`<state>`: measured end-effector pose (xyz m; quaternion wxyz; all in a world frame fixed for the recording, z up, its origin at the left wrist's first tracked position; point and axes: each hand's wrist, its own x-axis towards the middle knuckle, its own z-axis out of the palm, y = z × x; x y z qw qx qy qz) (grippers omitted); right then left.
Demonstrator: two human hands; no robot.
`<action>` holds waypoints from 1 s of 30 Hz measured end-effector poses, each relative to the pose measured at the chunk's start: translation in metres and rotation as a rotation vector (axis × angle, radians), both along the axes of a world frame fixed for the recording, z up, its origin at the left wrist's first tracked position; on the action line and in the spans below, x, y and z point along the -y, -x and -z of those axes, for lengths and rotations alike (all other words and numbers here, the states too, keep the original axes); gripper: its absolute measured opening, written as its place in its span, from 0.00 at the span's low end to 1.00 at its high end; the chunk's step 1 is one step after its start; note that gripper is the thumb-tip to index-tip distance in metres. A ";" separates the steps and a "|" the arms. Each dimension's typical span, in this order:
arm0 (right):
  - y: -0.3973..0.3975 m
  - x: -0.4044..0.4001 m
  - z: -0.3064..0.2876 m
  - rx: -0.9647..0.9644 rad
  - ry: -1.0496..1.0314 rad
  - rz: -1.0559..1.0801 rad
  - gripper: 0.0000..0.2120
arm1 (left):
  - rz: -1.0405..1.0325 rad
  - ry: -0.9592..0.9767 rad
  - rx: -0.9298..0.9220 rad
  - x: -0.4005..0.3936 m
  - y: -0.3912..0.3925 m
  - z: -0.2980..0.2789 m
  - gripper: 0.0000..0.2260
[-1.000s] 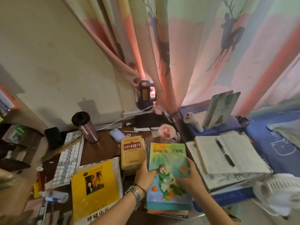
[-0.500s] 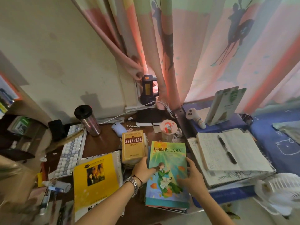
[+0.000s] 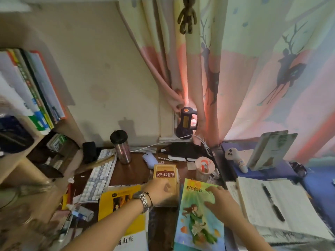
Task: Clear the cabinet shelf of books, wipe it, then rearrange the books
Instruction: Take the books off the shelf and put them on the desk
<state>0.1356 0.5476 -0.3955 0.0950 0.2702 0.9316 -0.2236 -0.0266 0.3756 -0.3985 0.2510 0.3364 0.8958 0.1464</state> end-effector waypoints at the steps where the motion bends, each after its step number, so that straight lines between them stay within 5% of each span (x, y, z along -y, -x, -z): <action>1: 0.009 0.002 -0.010 -0.021 -0.001 -0.024 0.22 | -0.015 -0.013 -0.031 0.005 0.007 -0.012 0.13; 16: 0.166 0.092 -0.198 -0.480 0.091 -0.511 0.18 | -0.316 -0.176 -0.445 0.176 0.067 -0.211 0.11; 30: 0.248 0.225 -0.343 -0.777 0.118 -0.872 0.17 | -0.546 -0.124 -0.839 0.287 0.060 -0.367 0.08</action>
